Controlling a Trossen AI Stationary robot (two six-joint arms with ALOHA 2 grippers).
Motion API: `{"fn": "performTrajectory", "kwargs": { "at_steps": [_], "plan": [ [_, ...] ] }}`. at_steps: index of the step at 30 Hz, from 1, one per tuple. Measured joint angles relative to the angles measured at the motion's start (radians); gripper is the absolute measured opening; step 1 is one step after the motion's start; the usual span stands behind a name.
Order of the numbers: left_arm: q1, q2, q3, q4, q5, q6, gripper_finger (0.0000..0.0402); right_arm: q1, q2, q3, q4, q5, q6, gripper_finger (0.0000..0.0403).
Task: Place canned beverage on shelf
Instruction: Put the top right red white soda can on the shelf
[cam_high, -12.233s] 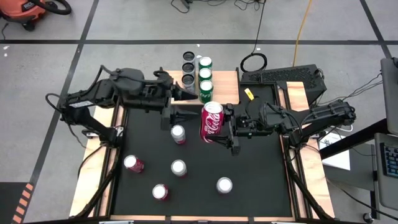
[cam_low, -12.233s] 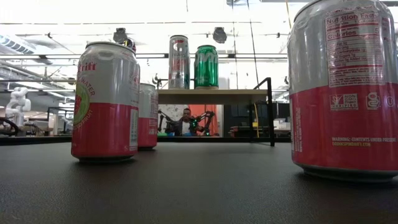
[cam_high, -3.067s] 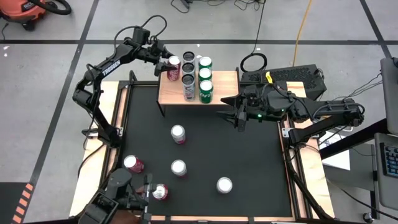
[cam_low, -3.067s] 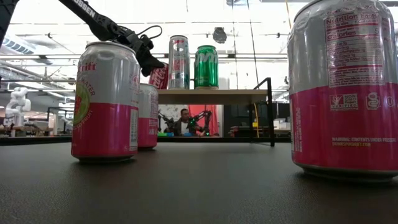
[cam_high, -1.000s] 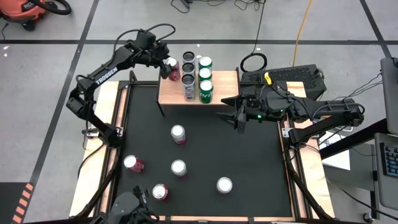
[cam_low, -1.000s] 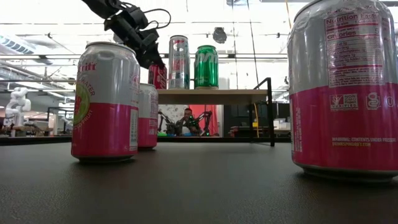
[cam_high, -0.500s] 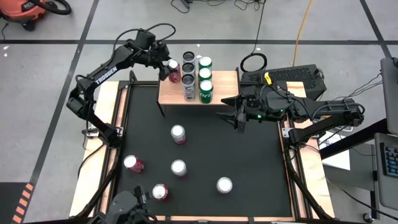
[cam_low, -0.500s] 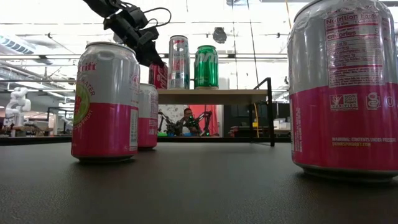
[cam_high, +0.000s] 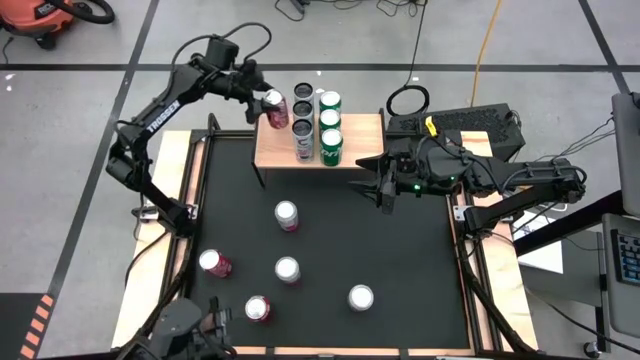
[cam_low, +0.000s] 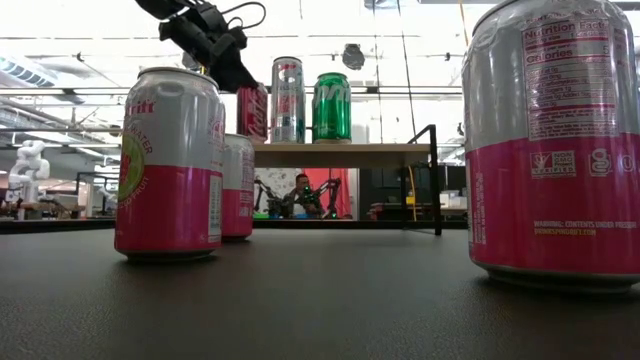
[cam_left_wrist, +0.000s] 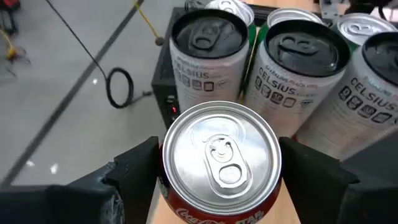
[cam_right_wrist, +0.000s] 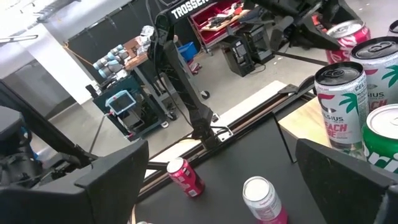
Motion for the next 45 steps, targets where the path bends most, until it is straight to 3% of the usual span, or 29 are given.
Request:
{"fn": "performTrajectory", "kwargs": {
  "at_steps": [4,13,25,39,45],
  "plan": [
    [0.019,0.000,0.013,-0.002,-0.002,0.087,0.0290,0.000,0.000,0.000,-0.004,0.000,0.011,0.0386],
    [0.054,0.031,0.015,-0.013,0.099,0.166,0.0290,0.000,0.000,0.000,-0.004,-0.026,0.019,0.0386],
    [0.062,0.085,0.015,-0.076,0.130,0.233,0.0289,0.000,0.000,0.000,-0.005,-0.052,0.045,0.0386],
    [0.039,0.085,0.017,-0.066,0.082,0.224,0.0290,0.000,-0.001,0.000,-0.019,-0.052,0.044,0.0386],
    [0.021,0.085,0.016,-0.053,0.034,0.225,0.0318,0.000,-0.001,0.000,-0.021,-0.052,0.044,0.0386]
  ]
}}
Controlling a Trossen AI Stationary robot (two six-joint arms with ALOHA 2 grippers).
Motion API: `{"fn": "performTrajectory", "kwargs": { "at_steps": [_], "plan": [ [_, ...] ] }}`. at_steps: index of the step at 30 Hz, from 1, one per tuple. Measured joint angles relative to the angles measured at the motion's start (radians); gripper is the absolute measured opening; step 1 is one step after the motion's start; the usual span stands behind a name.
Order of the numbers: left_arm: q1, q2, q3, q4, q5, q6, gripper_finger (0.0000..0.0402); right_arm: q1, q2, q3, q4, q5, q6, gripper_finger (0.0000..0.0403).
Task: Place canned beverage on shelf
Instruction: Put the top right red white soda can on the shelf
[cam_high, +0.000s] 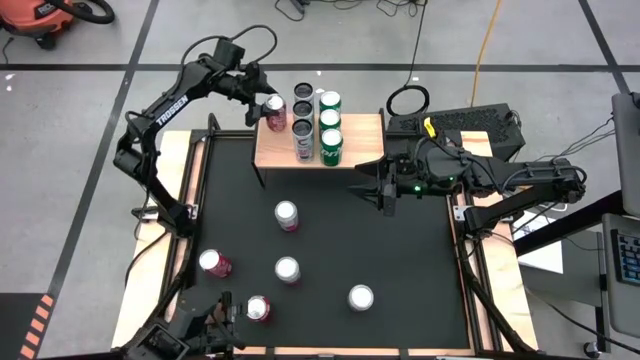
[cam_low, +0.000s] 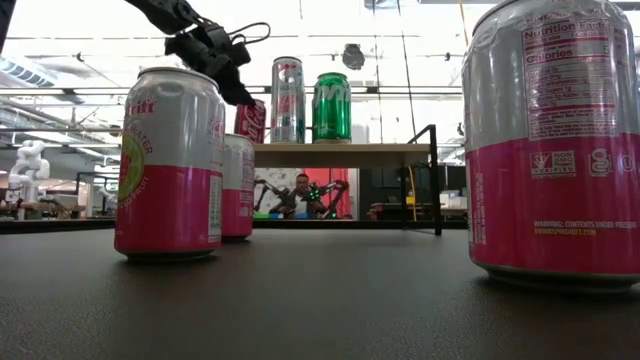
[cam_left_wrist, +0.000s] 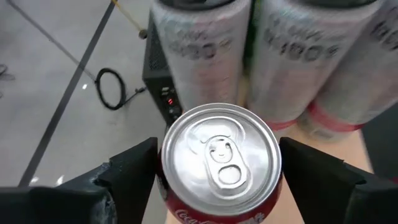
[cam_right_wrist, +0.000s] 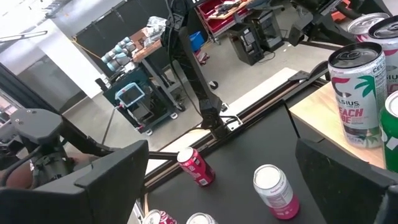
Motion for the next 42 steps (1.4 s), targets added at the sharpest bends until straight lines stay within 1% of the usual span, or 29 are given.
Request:
{"fn": "performTrajectory", "kwargs": {
  "at_steps": [4,12,18,21,26,29,33,37,42],
  "plan": [
    [0.000,0.001,-0.001,0.002,-0.026,0.001,0.0337,0.000,0.000,0.000,-0.011,0.000,0.001,0.0386],
    [0.000,-0.014,-0.001,0.011,-0.044,-0.002,0.0340,0.000,0.000,0.000,-0.021,0.000,0.001,0.0386],
    [0.000,-0.035,0.031,0.008,-0.072,-0.113,0.0341,-0.001,0.000,0.000,-0.021,0.000,0.000,0.0386],
    [-0.007,-0.056,0.032,0.005,-0.129,-0.175,0.0341,-0.002,0.000,0.000,-0.021,0.000,-0.001,0.0386],
    [-0.029,-0.070,0.033,-0.002,-0.247,-0.340,0.0341,-0.002,0.000,0.000,-0.021,0.003,-0.010,0.0386],
    [-0.042,-0.071,0.033,-0.002,-0.248,-0.414,0.0341,-0.003,0.000,0.000,-0.021,0.004,-0.017,0.0386],
    [-0.061,-0.070,0.033,-0.002,-0.250,-0.448,0.0341,-0.003,0.000,0.000,-0.022,0.006,-0.026,0.0386],
    [-0.074,-0.054,0.033,-0.021,-0.292,-0.447,0.0341,-0.003,0.000,0.000,-0.022,0.007,-0.032,0.0386],
    [-0.074,-0.044,0.033,-0.021,-0.306,-0.447,0.0341,-0.003,0.000,0.000,-0.027,0.008,-0.032,0.0386]
  ]
}}
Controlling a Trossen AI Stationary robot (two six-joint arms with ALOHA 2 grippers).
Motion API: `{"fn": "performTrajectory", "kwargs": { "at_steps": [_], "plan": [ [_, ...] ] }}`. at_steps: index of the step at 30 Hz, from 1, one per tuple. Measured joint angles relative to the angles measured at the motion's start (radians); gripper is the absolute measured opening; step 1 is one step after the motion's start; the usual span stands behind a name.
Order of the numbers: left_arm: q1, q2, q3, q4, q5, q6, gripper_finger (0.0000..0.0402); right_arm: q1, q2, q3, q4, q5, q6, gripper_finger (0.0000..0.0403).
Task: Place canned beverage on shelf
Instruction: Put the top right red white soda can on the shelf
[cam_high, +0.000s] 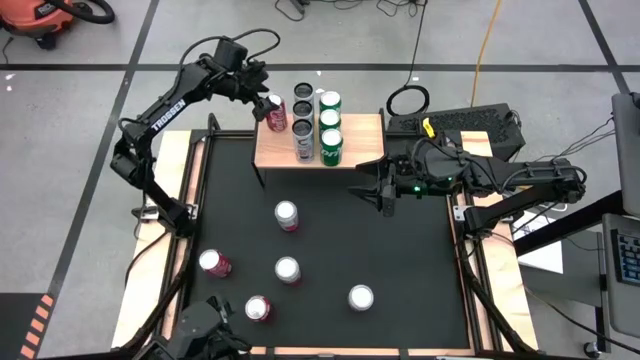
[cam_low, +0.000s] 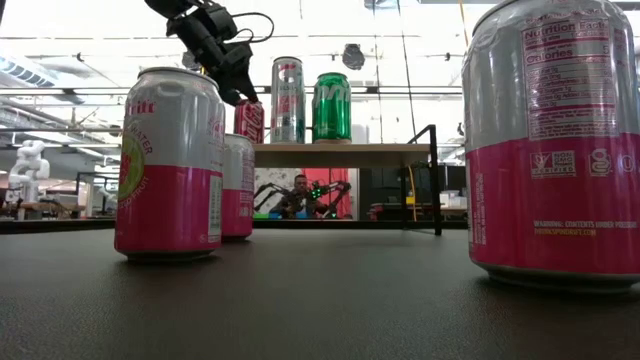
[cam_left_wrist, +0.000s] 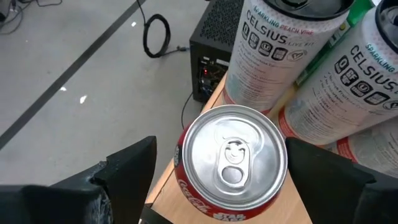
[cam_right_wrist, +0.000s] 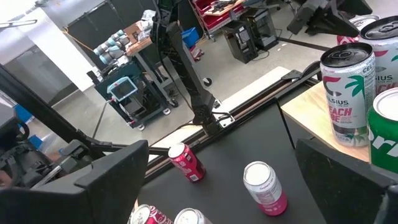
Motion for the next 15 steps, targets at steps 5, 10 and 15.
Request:
{"fn": "performTrajectory", "kwargs": {
  "at_steps": [5,10,15],
  "plan": [
    [0.003,0.000,0.000,-0.007,0.014,0.016,0.0332,0.000,0.000,0.000,-0.001,0.000,0.000,0.0386],
    [0.009,0.000,0.000,-0.041,0.068,0.056,0.0302,0.000,0.000,0.000,-0.001,0.000,0.000,0.0386],
    [0.013,0.000,0.000,-0.041,0.062,0.061,0.0279,0.000,0.000,0.000,-0.001,0.000,0.000,0.0386]
  ]
}}
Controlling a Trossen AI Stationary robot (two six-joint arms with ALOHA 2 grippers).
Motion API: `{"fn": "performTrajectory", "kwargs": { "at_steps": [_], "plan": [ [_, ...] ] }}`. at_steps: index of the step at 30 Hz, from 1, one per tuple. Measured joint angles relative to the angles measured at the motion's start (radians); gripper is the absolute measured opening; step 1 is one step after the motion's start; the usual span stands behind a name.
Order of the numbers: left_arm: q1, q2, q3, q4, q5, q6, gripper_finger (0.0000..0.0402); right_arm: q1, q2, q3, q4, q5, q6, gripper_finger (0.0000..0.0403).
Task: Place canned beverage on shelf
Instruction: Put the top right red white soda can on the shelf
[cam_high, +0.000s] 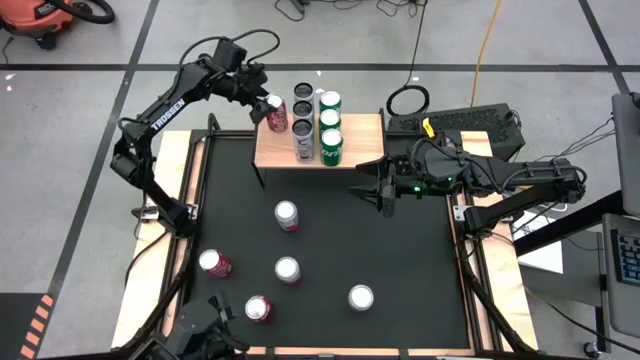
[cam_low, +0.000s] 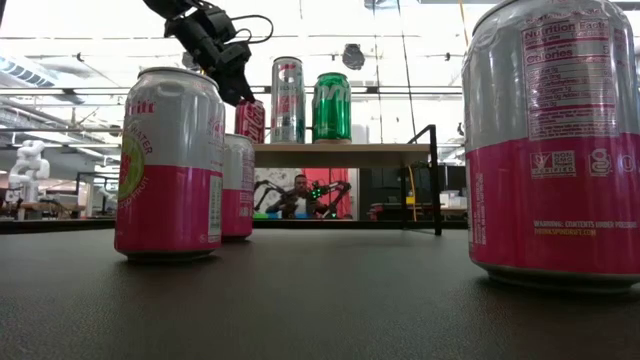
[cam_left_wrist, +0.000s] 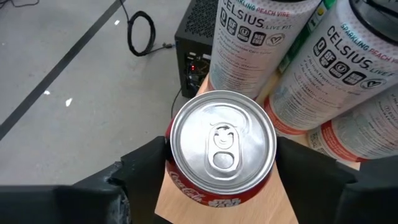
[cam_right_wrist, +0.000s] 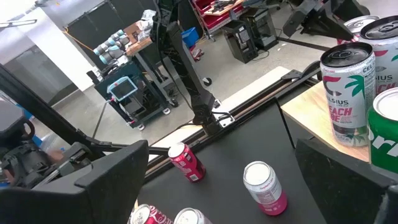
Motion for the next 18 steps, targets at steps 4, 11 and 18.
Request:
{"fn": "performTrajectory", "kwargs": {
  "at_steps": [4,11,18],
  "plan": [
    [0.004,0.011,0.001,0.004,0.022,0.021,0.0267,0.000,0.000,0.000,0.000,0.000,0.000,0.0386],
    [0.009,0.010,0.001,0.005,0.044,0.090,0.0252,0.000,0.000,0.000,0.000,-0.002,0.006,0.0386],
    [0.023,0.010,0.001,-0.004,0.101,0.147,0.0251,0.000,0.000,0.000,0.000,-0.004,0.007,0.0386]
  ]
}}
